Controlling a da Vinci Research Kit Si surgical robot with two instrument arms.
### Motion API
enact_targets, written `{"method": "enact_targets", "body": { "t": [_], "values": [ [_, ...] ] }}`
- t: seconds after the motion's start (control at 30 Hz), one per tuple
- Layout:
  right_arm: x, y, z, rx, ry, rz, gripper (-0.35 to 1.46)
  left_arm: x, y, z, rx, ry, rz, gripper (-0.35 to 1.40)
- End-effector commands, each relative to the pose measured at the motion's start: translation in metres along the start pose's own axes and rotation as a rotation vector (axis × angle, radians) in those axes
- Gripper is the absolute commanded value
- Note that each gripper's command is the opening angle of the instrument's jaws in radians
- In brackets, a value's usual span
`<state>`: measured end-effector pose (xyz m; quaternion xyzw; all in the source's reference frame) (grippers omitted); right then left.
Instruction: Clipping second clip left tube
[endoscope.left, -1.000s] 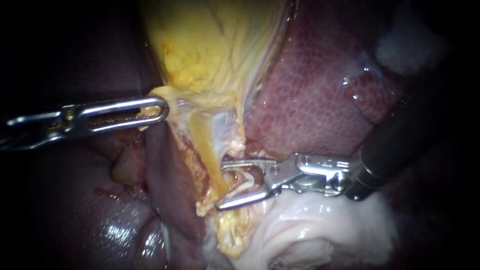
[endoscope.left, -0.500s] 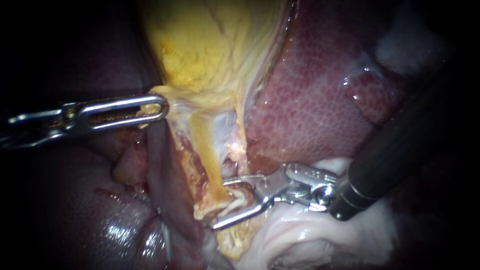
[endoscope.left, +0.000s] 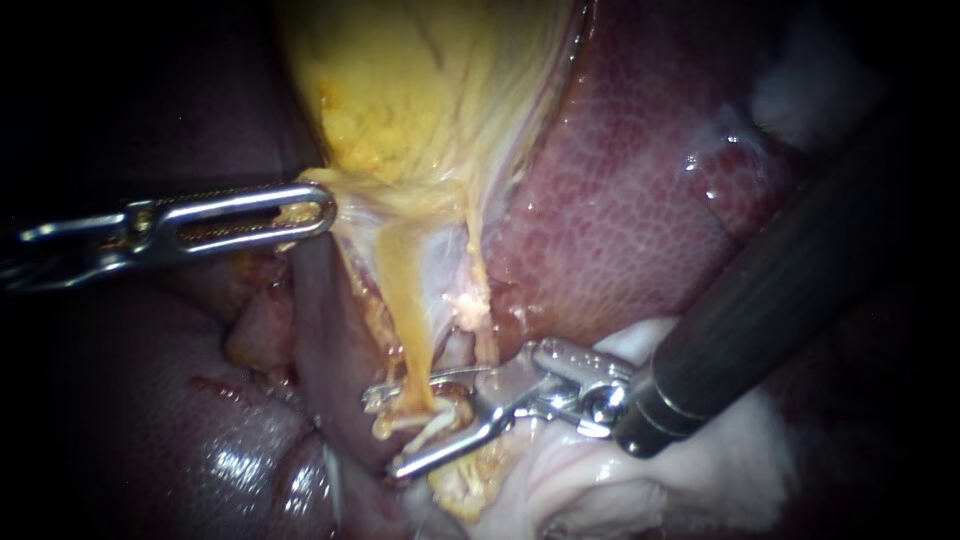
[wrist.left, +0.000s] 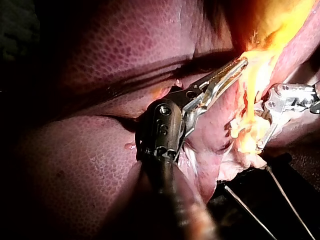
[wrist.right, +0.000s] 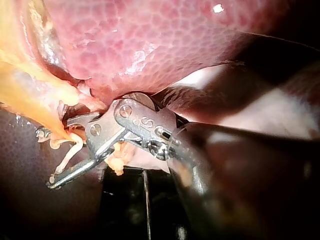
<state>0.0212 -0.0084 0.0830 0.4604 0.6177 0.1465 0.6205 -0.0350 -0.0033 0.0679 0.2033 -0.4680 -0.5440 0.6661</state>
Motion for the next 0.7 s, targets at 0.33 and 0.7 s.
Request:
{"method": "enact_targets", "body": {
  "t": [0.33,0.7],
  "values": [
    [-0.0004,0.0004,-0.0011,-0.010,-0.037,0.025,-0.35,0.0000,0.0000,-0.0001,0.000,-0.001,0.000,-0.35],
    [-0.0004,0.0003,-0.0011,-0.009,-0.034,0.025,-0.35,0.0001,-0.0001,0.0000,-0.001,-0.001,0.000,-0.35]
  ]
}}
